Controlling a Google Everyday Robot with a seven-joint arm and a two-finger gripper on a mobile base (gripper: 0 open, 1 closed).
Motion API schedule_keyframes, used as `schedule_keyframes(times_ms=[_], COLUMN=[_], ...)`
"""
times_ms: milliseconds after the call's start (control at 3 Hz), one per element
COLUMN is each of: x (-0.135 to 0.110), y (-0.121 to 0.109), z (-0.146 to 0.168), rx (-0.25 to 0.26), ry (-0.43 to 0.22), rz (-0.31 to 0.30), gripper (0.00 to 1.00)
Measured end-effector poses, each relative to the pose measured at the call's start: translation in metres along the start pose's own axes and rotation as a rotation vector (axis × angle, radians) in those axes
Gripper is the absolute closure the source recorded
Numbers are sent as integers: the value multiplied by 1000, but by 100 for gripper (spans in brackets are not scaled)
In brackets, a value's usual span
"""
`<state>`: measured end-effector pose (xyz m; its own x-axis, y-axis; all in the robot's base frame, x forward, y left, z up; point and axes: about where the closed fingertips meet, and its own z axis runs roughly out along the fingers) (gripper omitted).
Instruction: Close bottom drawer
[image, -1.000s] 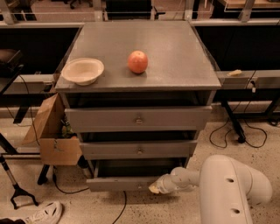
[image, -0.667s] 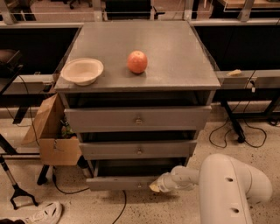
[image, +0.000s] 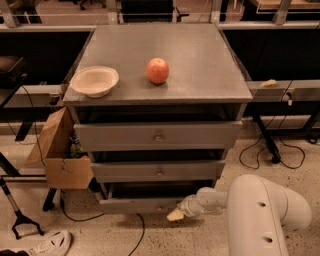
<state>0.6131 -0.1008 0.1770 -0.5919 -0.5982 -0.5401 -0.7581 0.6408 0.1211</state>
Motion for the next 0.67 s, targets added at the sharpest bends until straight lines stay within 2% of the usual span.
schedule_keyframes(times_ms=[667], x=[4], y=[7], z=[-2], rx=[0], ry=[0], rz=[0], gripper=[0])
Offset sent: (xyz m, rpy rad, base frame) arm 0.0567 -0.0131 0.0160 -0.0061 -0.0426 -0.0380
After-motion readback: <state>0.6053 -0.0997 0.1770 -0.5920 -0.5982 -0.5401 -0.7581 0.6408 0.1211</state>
